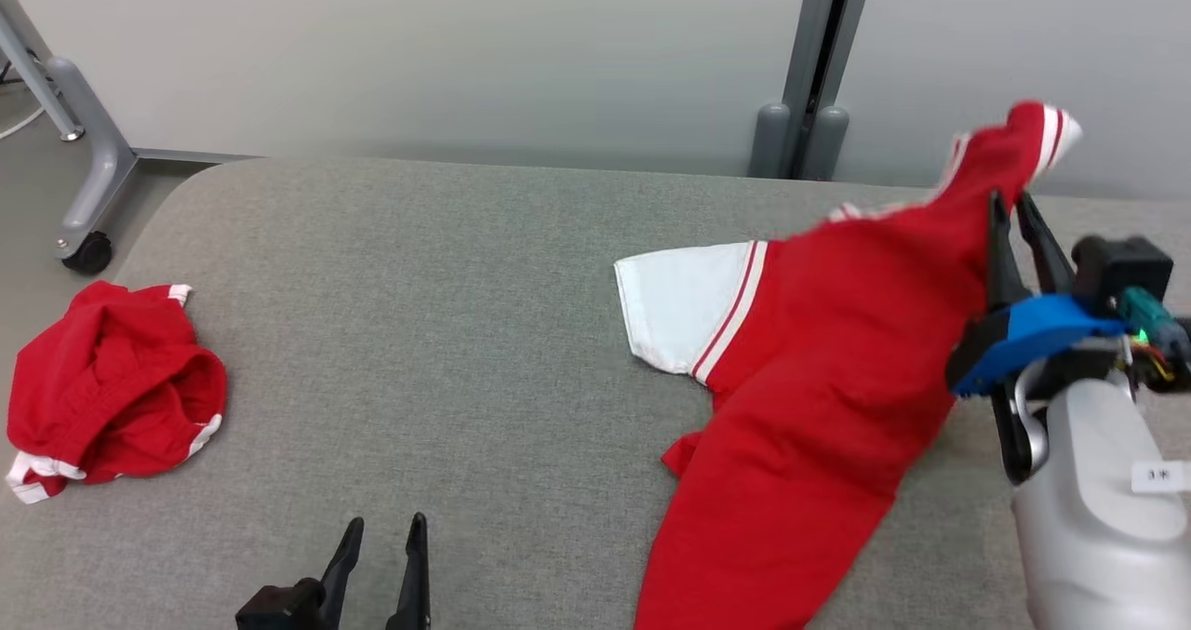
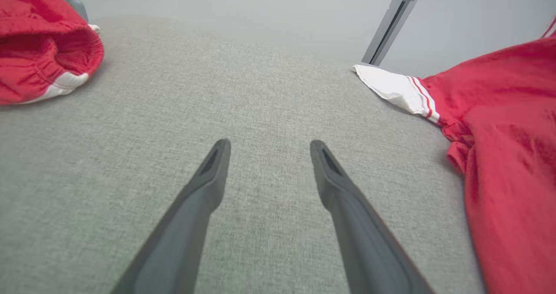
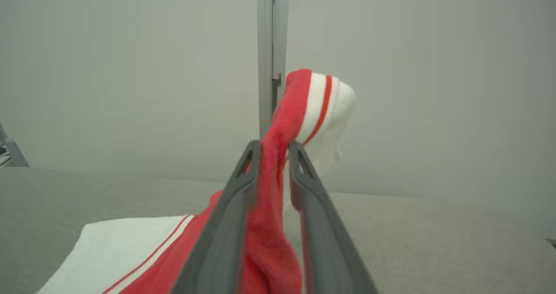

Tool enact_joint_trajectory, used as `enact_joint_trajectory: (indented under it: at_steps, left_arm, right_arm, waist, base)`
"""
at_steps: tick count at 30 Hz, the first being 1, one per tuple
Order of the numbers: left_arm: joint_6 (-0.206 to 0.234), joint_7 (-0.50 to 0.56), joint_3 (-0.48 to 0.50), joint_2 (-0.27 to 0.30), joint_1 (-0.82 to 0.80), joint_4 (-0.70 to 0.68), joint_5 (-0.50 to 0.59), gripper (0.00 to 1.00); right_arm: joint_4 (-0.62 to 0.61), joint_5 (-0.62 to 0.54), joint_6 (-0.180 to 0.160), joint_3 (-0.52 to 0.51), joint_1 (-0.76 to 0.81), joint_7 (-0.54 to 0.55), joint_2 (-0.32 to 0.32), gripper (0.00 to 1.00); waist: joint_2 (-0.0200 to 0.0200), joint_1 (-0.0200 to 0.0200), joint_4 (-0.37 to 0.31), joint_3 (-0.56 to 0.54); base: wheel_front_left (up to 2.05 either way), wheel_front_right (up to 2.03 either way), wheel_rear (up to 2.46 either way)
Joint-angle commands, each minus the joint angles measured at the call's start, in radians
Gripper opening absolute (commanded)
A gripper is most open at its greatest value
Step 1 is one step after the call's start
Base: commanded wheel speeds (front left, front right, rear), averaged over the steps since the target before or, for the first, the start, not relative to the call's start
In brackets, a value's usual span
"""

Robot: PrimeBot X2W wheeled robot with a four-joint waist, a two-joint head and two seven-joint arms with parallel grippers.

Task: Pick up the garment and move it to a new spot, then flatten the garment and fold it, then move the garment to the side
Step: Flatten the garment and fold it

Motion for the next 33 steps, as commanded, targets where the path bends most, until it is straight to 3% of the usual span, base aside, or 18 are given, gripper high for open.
enact_joint_trajectory:
  at_steps: [1,6,13,23,33]
  left_arm:
    - [-0.001,-0.003,-0.010,0.006,-0.017,-0.009,-0.005,1.00]
    - [-0.001,-0.003,-0.037,0.012,-0.025,-0.032,-0.009,1.00]
    - [-0.001,-0.003,-0.127,0.013,-0.031,-0.054,-0.025,1.00]
    - [-0.001,-0.003,-0.481,0.076,-0.069,0.009,-0.195,1.00]
    - [-0.001,-0.003,-0.685,0.124,-0.120,0.114,-0.347,1.00]
  right_arm:
    - [0.002,-0.028,0.000,-0.033,0.033,-0.001,-0.001,1.00]
    - [-0.037,-0.027,0.000,-0.076,0.140,-0.001,-0.002,1.00]
    - [-0.141,0.098,0.000,0.036,0.286,-0.001,-0.001,1.00]
    - [-0.227,0.193,0.000,0.136,0.431,-0.001,-0.002,1.00]
    - [-0.244,0.202,0.000,0.161,0.431,-0.001,-0.002,1.00]
  waist:
    - [0.0000,-0.0001,-0.007,0.002]
    - [0.0000,-0.0001,-0.046,-0.003]
    - [0.0000,-0.0001,-0.108,-0.016]
    - [0.0000,-0.0001,-0.165,-0.017]
    - [0.0000,-0.0001,-0.194,-0.011]
  base:
    - [0.00,0.00,0.00]
    - [0.00,0.00,0.00]
    - [0.00,0.00,0.00]
    - [0.00,0.00,0.00]
    - [0.00,0.00,0.00]
